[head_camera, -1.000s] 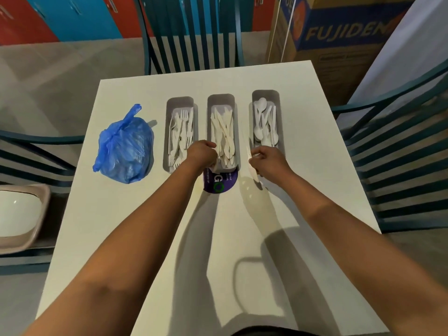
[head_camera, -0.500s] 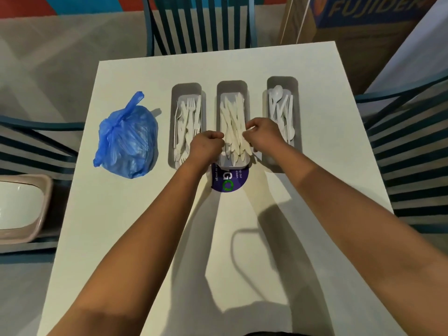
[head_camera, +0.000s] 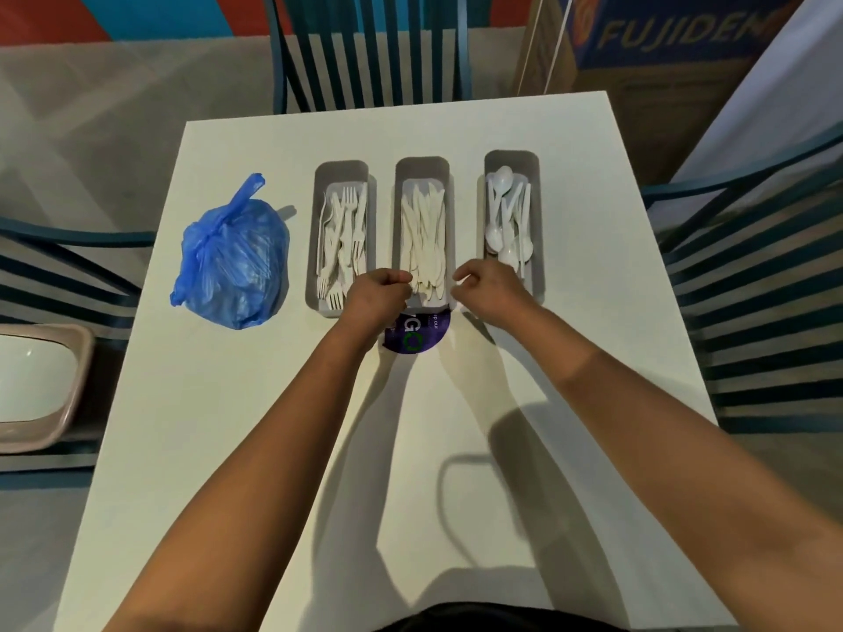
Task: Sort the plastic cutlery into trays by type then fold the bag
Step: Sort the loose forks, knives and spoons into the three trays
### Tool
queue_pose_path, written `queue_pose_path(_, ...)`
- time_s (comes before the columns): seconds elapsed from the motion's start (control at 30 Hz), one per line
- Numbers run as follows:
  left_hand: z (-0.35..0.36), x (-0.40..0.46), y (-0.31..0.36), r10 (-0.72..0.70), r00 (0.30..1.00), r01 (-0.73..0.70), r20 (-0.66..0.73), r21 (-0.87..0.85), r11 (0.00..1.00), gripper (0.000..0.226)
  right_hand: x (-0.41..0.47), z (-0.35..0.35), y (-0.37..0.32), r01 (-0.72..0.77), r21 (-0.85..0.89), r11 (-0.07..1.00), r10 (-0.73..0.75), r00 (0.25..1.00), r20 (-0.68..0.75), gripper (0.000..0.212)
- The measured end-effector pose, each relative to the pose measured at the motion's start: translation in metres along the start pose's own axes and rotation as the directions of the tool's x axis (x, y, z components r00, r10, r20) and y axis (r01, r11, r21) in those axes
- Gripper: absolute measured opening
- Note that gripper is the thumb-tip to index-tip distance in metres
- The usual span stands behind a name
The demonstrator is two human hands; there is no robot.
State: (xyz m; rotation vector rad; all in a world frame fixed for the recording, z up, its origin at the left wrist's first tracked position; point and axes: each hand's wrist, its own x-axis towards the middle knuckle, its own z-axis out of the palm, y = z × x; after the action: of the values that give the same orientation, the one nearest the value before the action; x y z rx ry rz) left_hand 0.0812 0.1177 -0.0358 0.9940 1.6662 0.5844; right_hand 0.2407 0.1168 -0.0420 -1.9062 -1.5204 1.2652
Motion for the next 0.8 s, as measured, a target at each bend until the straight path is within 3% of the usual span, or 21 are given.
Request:
queue_pose_path(0.43,0.028,-0.074,-0.007,0.014,1.0,-0.014,0.027,0.013,1.0,0.025,-0.063,-0.031,0.035,0.074,-0.126,0.989,-0.058,0.991,0.122,0.032)
queue_pose_path(0.8,-0.02,-0.091,-0.031,-0.035,0.998,0.032,-0.047,-0.061,0.998,0.031,-0.059,-0.008,-0.01,0.133,-0.103,0.986,-0.115,0.979,0.167,0.019)
